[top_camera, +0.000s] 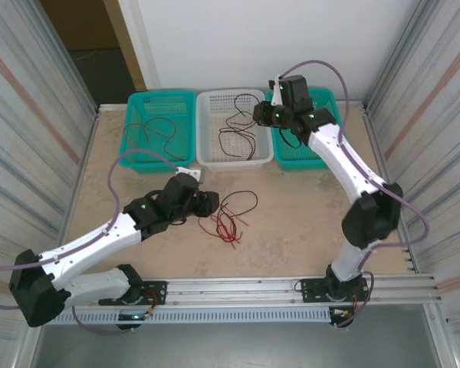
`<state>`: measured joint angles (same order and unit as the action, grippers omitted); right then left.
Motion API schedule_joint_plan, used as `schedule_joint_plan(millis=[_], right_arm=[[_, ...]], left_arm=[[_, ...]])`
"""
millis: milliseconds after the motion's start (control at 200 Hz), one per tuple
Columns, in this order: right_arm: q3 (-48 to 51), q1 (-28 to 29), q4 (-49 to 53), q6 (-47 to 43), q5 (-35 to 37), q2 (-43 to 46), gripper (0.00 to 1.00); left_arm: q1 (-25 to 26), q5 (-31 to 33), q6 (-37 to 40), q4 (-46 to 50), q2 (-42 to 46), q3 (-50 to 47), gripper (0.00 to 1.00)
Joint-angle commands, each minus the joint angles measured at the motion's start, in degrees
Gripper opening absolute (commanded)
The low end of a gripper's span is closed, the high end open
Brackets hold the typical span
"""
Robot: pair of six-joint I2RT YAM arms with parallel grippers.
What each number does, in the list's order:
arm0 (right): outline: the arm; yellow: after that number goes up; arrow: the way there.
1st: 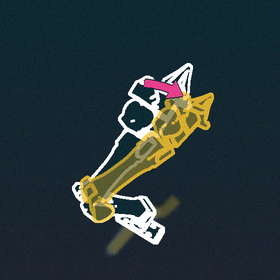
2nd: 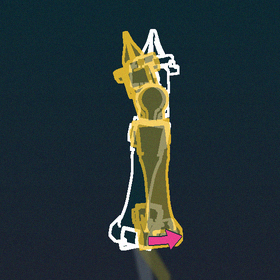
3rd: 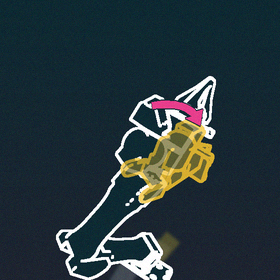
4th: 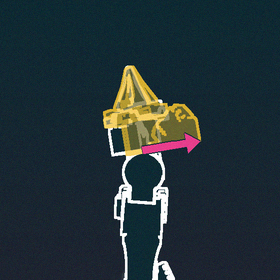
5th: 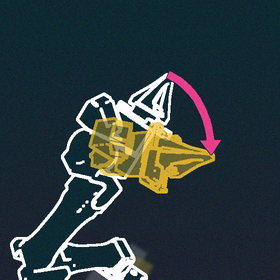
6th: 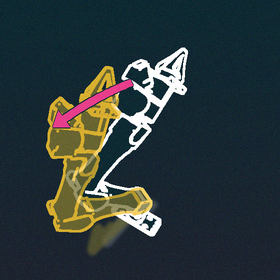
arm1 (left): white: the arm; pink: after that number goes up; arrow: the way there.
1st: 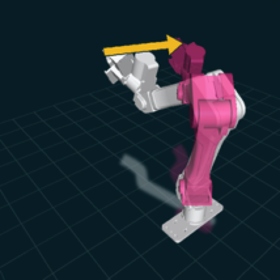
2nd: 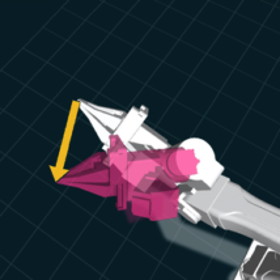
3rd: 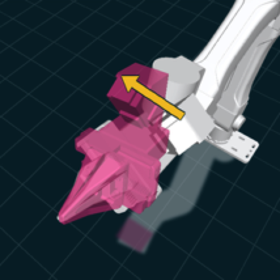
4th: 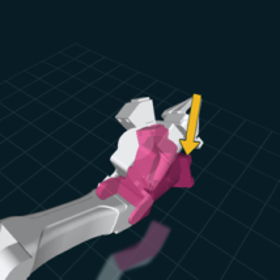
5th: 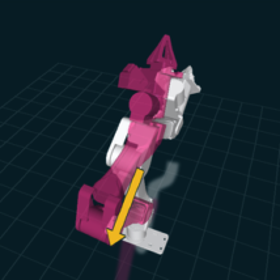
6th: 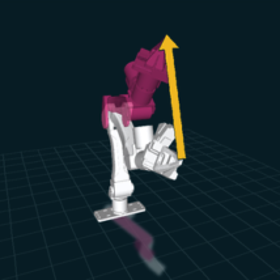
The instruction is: Untangle the cables
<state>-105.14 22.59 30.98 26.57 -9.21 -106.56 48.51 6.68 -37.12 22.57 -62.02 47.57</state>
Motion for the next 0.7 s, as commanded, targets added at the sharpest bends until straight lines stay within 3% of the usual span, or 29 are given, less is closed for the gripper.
schedule_joint_plan(millis=[0,321,356,521,696], right_arm=[[-5.4,-0.2,7.2,1.9,1.4,-2.1,0.43],[13.0,0.7,5.2,4.6,3.0,12.1,0.49],[15.6,1.1,5.4,4.6,3.6,14.5,0.59],[29.3,4.4,7.3,3.2,9.1,28.4,0.61],[39.5,5.8,13.2,3.6,12.3,40.5,0.63]], left_arm=[[0.4,0.7,-0.5,2.6,3.0,0.7,0.55],[0.4,3.3,-2.6,9.3,6.2,0.4,0.58],[0.4,2.9,-2.4,9.4,5.8,0.6,0.58],[0.2,0.4,-0.9,5.1,2.3,0.2,0.59],[-1.9,-4.7,-0.1,-2.4,-7.1,1.2,0.57]])
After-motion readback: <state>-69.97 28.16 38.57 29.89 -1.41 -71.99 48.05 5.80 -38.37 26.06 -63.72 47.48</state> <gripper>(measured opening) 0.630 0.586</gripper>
